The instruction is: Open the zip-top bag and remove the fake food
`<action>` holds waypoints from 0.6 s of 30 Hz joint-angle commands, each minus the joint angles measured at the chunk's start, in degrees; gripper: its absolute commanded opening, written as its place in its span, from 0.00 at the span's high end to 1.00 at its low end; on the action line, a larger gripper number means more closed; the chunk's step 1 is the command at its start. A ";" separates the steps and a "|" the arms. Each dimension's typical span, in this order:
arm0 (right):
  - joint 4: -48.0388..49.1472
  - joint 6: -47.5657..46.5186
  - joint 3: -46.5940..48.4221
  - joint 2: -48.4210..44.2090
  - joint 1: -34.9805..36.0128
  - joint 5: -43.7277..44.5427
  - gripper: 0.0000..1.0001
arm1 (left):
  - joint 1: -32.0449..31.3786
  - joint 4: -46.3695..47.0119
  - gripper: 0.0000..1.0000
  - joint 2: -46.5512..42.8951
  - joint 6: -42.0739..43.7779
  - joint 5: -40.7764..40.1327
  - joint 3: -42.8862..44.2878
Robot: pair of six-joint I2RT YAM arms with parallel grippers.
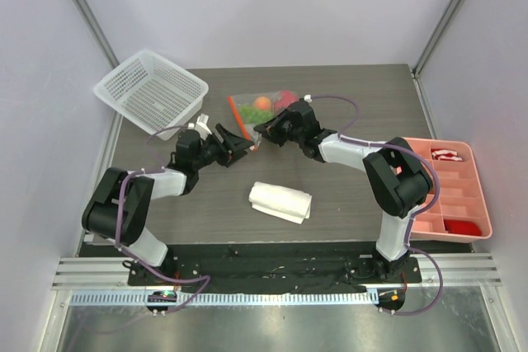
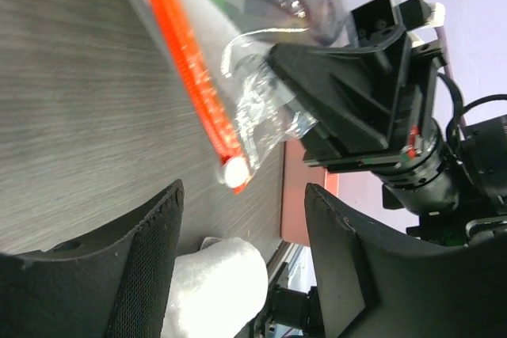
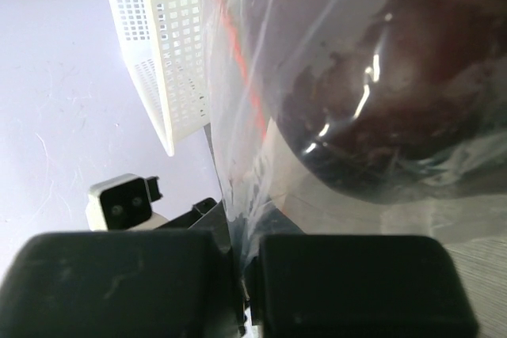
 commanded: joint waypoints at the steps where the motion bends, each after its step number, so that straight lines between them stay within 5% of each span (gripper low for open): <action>1: 4.07 2.21 0.20 -1.43 0.21 -1.25 0.99 | 0.29 4.06 0.37 -1.29 -1.18 -1.71 -1.98; 12: 5.12 5.55 -2.34 -2.48 0.30 -0.72 0.99 | 0.38 31.11 0.55 13.47 -14.80 1.02 -1.80; 18: 4.60 5.38 -2.61 -2.57 0.21 -0.28 0.99 | 0.38 33.86 0.64 14.18 -15.69 0.76 -1.89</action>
